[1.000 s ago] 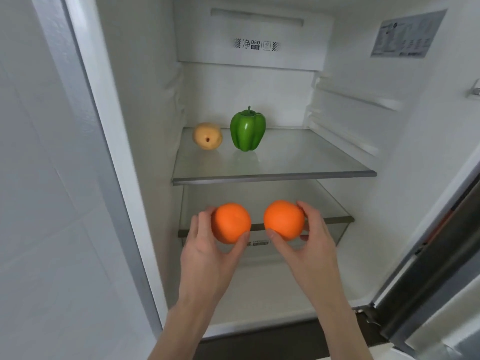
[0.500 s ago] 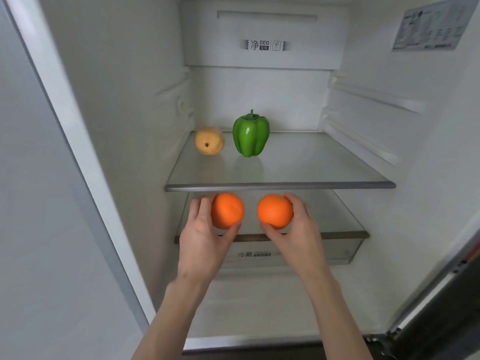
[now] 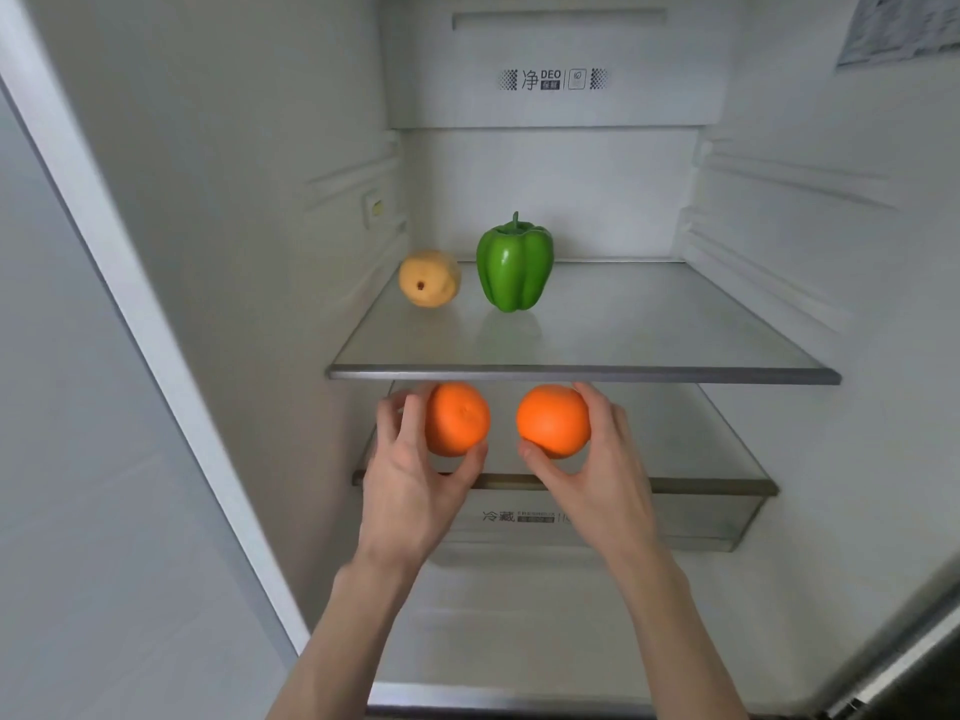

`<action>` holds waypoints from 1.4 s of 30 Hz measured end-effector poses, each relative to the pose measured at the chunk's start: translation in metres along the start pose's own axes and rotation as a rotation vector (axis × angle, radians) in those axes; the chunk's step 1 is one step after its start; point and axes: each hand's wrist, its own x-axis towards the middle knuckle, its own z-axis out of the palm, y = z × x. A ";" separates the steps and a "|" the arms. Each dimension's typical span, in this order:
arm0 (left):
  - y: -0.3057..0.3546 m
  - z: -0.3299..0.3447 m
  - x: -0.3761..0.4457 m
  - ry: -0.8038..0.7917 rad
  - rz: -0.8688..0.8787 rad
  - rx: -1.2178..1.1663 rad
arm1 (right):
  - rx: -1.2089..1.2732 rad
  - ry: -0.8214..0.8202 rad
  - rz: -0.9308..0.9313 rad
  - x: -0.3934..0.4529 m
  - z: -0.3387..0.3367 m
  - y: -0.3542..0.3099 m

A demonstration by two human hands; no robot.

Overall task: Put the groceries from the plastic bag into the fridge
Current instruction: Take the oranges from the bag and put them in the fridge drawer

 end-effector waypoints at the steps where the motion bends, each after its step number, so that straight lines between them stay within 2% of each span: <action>1: 0.001 0.000 0.000 0.002 0.001 -0.009 | 0.011 0.002 0.009 0.000 0.000 -0.001; 5: 0.003 0.000 -0.001 -0.012 0.023 -0.046 | 0.041 -0.009 0.037 0.001 0.000 0.000; 9: 0.000 0.003 0.005 -0.021 0.086 0.035 | 0.048 -0.009 0.055 0.004 -0.003 0.001; 42: 0.000 0.001 -0.003 0.003 0.053 0.014 | 0.041 -0.002 0.049 0.002 -0.012 0.001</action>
